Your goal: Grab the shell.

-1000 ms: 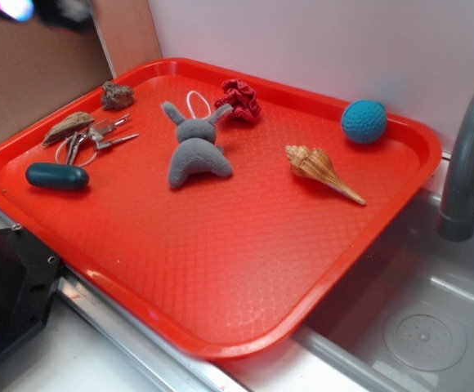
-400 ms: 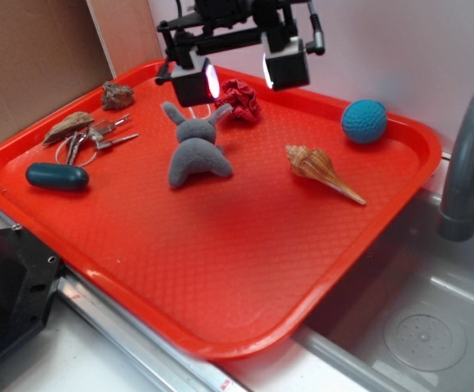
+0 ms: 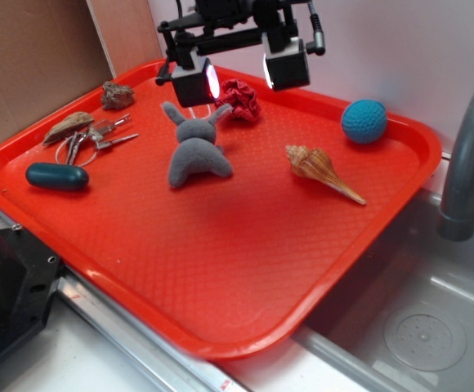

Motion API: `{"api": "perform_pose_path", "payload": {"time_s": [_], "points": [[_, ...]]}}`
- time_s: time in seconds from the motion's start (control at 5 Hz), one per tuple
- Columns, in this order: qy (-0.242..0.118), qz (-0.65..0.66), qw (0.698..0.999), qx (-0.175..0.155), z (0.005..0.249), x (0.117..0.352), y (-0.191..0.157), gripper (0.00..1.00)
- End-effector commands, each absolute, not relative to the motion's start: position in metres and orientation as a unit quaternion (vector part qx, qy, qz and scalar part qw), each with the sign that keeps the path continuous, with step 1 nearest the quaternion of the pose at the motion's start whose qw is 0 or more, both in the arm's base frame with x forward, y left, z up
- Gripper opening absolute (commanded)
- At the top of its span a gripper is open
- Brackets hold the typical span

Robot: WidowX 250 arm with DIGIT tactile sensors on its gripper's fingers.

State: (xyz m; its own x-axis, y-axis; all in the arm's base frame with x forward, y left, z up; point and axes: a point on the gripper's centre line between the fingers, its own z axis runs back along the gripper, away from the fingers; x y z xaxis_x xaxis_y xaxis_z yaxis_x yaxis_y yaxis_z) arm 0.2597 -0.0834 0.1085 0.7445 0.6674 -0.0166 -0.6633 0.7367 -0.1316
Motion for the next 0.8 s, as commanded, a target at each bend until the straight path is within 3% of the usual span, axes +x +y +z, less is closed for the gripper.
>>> {"api": "perform_pose_path", "payload": {"time_s": [0.0,0.2,0.4,0.6], "points": [[-0.085,0.344,0.928,-0.113,0.073,0.316,-0.108,1.0],[-0.073,0.336,0.933,-0.104,0.054,0.321,-0.118,1.0],[-0.059,0.333,0.934,-0.112,0.044,0.345,-0.124,1.0],[-0.053,0.331,0.938,-0.085,0.056,0.318,-0.122,1.0]]}}
